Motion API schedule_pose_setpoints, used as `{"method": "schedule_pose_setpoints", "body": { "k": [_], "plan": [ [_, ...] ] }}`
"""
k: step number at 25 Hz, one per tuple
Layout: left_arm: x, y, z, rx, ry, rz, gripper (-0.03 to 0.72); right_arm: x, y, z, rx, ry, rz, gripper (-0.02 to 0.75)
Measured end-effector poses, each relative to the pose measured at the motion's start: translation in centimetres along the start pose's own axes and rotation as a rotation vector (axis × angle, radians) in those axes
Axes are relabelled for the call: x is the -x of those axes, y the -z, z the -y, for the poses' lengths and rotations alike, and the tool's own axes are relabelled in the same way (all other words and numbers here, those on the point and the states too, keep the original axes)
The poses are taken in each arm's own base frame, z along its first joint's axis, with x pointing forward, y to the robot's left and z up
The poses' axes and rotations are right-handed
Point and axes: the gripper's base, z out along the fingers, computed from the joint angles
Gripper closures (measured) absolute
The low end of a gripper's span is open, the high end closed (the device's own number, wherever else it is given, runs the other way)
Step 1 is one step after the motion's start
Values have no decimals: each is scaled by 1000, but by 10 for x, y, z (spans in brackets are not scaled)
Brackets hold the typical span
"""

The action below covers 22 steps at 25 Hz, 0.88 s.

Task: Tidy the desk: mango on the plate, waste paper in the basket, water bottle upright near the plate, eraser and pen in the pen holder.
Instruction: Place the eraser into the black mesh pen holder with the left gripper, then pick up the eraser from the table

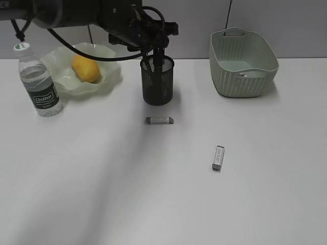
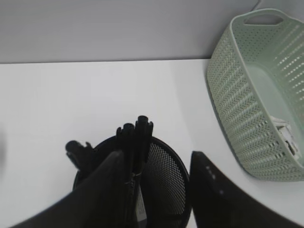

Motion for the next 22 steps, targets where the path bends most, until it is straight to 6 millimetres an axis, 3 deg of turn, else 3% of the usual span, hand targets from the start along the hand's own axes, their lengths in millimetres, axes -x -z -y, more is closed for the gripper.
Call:
{"method": "schedule_pose_setpoints", "body": {
  "k": [9,15,22],
  "plan": [
    [26,61,7,45,-27,-53,337,0,0,0,0,0,0,255],
    [10,85,-3,151,-192,-341,326,0,0,0,0,0,0,255],
    [-4,103,-11,218,-251,-570,183,0,0,0,0,0,1,255]
  ]
}}
